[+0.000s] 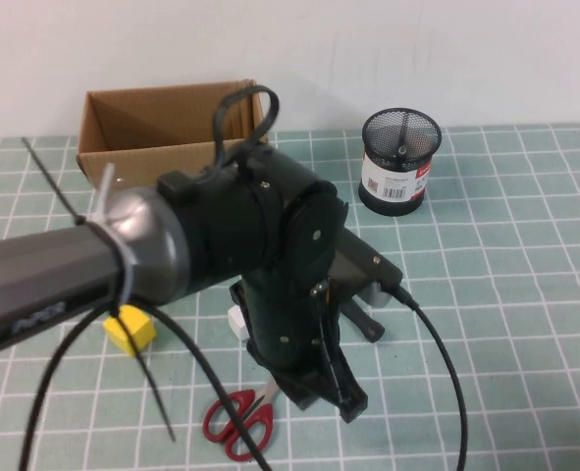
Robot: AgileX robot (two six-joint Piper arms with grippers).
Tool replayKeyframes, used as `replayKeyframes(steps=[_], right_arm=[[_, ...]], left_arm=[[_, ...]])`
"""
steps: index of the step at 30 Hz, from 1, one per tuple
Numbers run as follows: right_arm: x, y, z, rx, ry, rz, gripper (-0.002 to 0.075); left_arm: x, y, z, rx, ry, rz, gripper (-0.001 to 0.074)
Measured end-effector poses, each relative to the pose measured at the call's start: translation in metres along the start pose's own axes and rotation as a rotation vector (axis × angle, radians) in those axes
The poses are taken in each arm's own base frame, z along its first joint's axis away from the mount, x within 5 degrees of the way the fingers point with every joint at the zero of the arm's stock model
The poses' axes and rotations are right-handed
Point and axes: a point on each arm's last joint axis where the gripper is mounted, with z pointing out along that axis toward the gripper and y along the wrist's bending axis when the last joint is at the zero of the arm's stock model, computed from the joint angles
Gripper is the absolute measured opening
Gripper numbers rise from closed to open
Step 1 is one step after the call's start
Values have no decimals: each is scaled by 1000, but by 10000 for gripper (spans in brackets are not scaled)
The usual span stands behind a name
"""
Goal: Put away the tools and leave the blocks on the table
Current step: Pick up the scissors from the table
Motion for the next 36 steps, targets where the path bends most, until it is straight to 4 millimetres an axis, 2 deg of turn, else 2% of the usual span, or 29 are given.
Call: replayKeyframes(steps=[3, 7, 11, 18, 23, 28, 36], right_arm=[[0, 0, 0, 0, 0, 0, -7], [0, 0, 0, 0, 0, 0, -7], [0, 0, 0, 0, 0, 0, -7], [0, 0, 0, 0, 0, 0, -6], [0, 0, 0, 0, 0, 0, -7], [0, 0, 0, 0, 0, 0, -7], [0, 0, 0, 0, 0, 0, -7]], left_arm=[[-3, 3, 14, 9, 35, -4, 245], [-5, 10, 34, 13, 83, -20, 289], [-8, 18, 47, -9, 95, -21, 296], [-10, 35, 49, -38, 45, -48, 298], [-11, 49, 59, -46, 43, -80, 298], [-11, 52, 68, -39, 59, -89, 298], [-11, 50, 68, -23, 56, -100, 295]])
